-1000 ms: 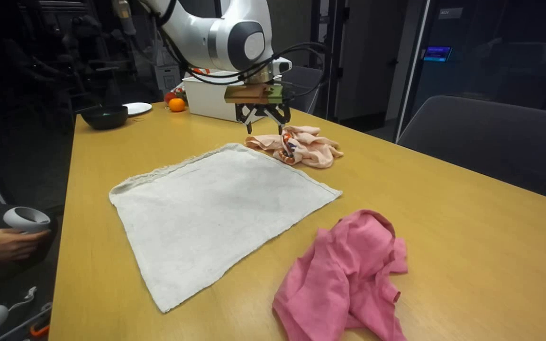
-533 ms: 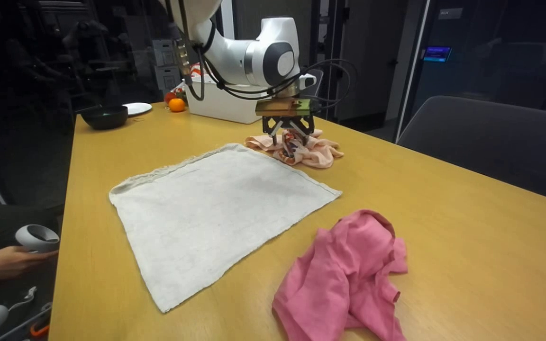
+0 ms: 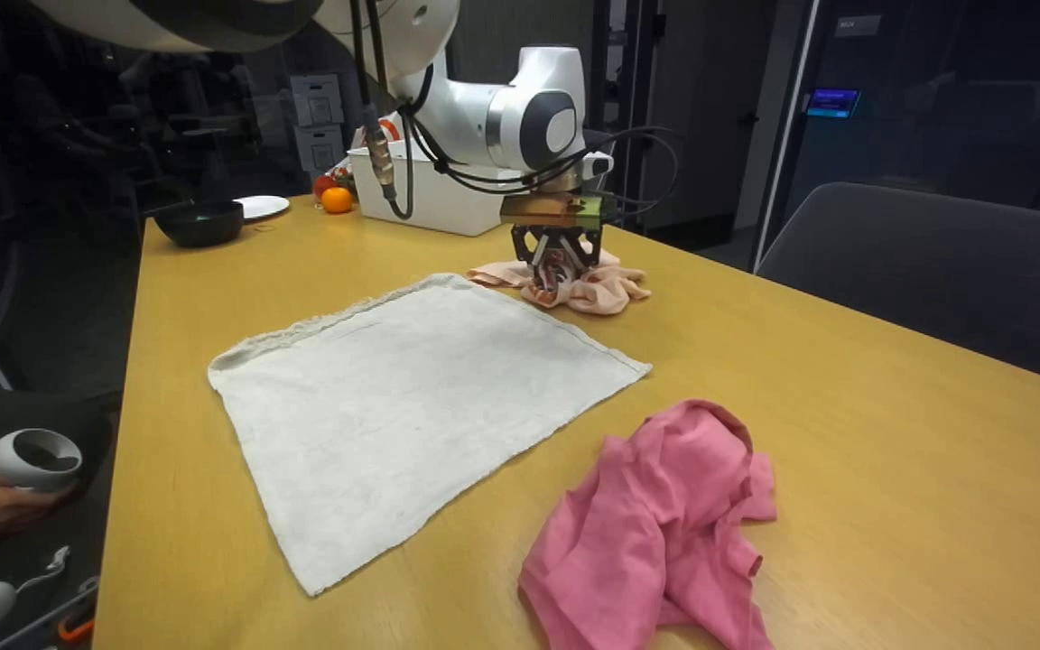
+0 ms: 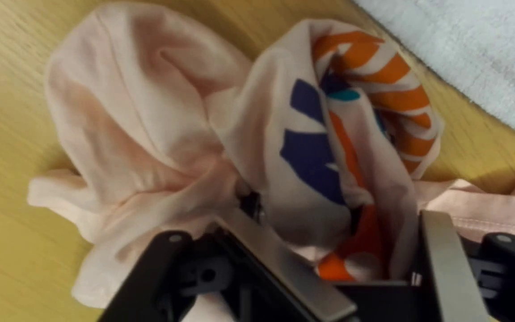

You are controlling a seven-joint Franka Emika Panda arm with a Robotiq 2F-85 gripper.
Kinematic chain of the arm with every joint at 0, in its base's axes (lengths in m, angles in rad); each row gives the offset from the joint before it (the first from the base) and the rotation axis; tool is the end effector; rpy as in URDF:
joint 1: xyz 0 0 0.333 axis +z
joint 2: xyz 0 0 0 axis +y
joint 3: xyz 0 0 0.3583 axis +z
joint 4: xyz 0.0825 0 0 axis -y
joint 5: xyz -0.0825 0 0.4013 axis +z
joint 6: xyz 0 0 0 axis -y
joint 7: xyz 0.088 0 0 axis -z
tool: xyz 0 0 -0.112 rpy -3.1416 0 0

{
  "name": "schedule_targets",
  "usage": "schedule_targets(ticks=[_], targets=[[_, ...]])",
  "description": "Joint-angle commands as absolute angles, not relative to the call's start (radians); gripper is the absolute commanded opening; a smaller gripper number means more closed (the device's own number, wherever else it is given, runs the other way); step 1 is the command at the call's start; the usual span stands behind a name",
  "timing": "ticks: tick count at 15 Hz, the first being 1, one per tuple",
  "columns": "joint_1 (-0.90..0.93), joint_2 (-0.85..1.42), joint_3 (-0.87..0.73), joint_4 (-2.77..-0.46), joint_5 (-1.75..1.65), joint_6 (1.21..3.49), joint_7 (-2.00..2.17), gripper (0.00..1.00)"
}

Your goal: Put the two t-shirts on the white towel then fold the towel into a triangle once.

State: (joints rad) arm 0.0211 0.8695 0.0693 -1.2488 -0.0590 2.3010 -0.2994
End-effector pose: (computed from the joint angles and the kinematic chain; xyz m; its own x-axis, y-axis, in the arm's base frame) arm 0.8176 0.0558 0.2696 0.9065 0.3836 0.1763 0.3807 -0.9233 0.0518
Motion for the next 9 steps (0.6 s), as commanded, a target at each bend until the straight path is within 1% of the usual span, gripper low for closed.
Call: schedule_targets(ticks=[1,4,5,7,8,9], targets=[[0.0,0.906,0.098,-1.18,-0.03,2.267,-0.311,0.38],[-0.014,0.887,0.109,-1.184,-0.007,2.271,-0.306,0.16],[-0.018,0.881,0.112,-1.187,0.004,2.274,-0.303,0.07],[-0.026,0.857,0.118,-1.211,0.022,2.287,-0.305,0.02],[-0.031,0.846,0.121,-1.223,0.032,2.29,-0.303,0.03],[-0.036,0.829,0.128,-1.244,0.044,2.299,-0.306,0.06]])
